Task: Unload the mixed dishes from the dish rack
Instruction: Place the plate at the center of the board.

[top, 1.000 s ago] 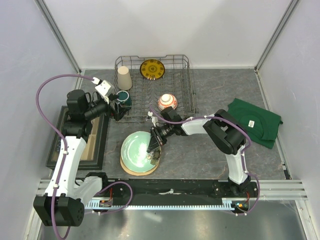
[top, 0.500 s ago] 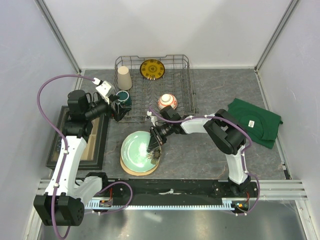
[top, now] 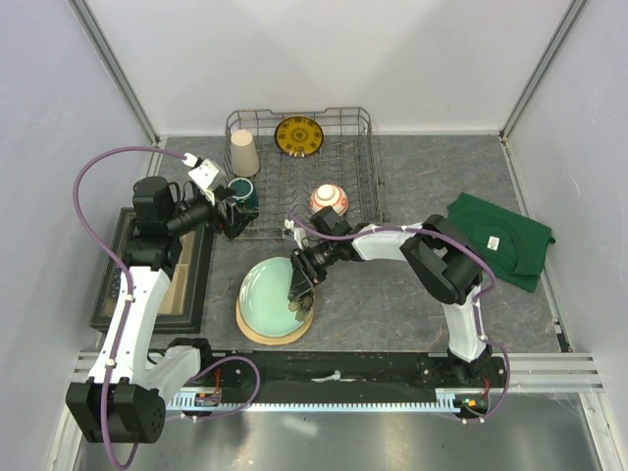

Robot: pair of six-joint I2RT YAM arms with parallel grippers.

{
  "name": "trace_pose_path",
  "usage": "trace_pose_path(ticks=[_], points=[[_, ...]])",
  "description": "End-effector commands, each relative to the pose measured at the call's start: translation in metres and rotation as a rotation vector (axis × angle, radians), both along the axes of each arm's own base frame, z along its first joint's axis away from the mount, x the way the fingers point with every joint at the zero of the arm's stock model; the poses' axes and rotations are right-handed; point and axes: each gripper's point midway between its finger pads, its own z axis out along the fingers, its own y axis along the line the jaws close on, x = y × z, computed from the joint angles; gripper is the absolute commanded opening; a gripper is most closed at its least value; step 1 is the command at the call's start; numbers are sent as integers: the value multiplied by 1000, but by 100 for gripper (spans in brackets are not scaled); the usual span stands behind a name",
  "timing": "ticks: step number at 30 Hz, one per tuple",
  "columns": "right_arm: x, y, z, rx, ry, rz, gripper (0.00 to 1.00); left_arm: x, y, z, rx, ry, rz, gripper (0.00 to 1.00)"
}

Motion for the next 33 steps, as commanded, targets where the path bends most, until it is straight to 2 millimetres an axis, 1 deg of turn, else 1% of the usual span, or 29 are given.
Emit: trace_pose_path(ticks=[1,4,8,11,14,33], points=[[9,8,23,52,-107,21,48,2,-1,10,9,-54,-24,88],[11,6,25,44,-126,20,51,2,-2,10,8,-54,-27,88],[12,4,27,29,-157,25,60,1,-2,9,7,-51,-30,88],[12,1,30,18,-185,26,64,2,-3,9,6,-49,-36,88],[13,-3,31,1,-207,25,66,3,-3,7,2,-44,-38,88],[11,-14,21,-93,-307,60,69,2,-4,8,-1,-45,-45,88]])
